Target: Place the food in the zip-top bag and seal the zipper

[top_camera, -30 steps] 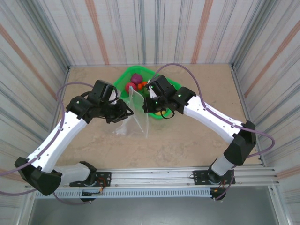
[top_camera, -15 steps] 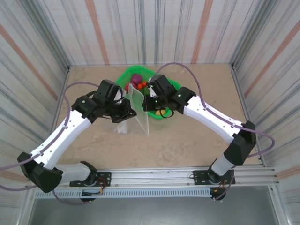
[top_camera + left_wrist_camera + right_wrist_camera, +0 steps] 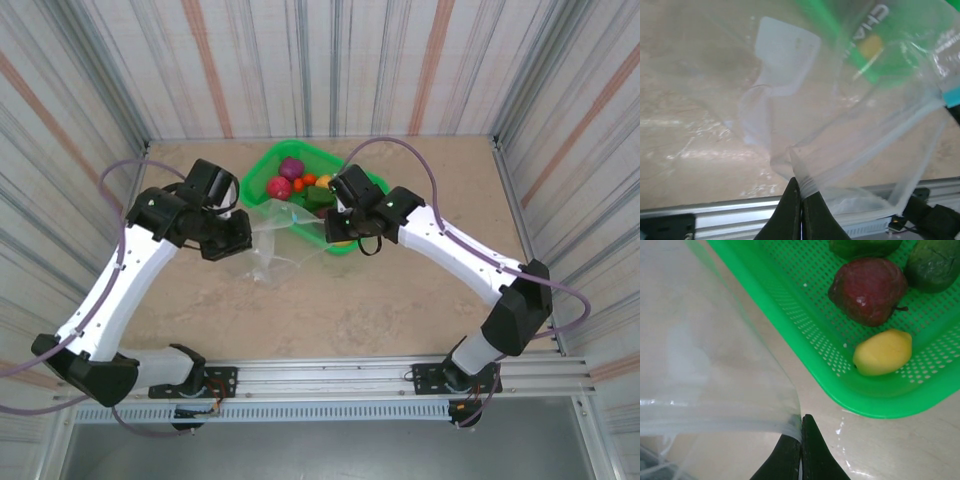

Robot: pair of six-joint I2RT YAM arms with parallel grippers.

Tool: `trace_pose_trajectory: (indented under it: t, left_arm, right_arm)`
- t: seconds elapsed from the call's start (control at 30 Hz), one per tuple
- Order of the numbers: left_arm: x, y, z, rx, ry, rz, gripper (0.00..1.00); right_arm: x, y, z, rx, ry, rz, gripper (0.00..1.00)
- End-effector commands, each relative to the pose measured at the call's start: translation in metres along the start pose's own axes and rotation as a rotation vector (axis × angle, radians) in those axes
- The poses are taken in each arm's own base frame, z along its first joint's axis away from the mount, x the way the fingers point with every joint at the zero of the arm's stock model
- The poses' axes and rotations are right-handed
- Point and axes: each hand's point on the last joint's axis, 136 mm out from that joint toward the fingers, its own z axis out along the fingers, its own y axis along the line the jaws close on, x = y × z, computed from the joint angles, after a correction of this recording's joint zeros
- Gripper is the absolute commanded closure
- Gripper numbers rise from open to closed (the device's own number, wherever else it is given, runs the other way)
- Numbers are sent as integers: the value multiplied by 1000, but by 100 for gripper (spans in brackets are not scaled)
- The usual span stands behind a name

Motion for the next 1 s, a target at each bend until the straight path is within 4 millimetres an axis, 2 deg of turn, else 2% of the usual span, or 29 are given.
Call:
trace_pose_trajectory:
  t: [0.0, 0.13, 0.27, 0.37, 0.47, 0.53, 0.6, 0.7, 0.8, 0.9, 0.97]
  left_arm:
    - [14, 33, -8, -163, 51, 72, 100]
    - [9, 37, -14, -207, 48, 117, 100]
    - [4, 29, -18, -186, 43, 135, 100]
    - [4, 9, -14, -76, 46, 113, 100]
    - [4, -13, -8, 42, 58, 68, 100]
    - [6, -14, -4, 57, 65, 40, 100]
    - [7, -6, -4, 32, 50, 10, 100]
    - [6, 9, -7, 5, 30, -51, 100]
    - [5, 16, -3, 12, 49, -127, 100]
    - [5, 14, 0, 10, 72, -158, 100]
    - [1, 12, -6, 13, 49, -188, 100]
  right_arm:
    - [14, -24, -8, 103, 7, -72, 100]
    - [16, -28, -9, 113, 1, -91, 100]
    - [18, -12, -7, 33, 13, -113, 98]
    - [15, 13, -13, -85, 21, -125, 85]
    - [4, 42, -30, -247, -4, -116, 56]
    - [-3, 57, -45, -332, -17, -109, 43]
    - [-8, 64, -61, -378, -36, -113, 38]
    - [-15, 53, -74, -378, -73, -65, 40]
    - [-23, 39, -78, -413, -108, 49, 49]
    - [-17, 13, -55, -279, -76, 124, 68]
    - [-9, -7, -38, -165, -18, 180, 84]
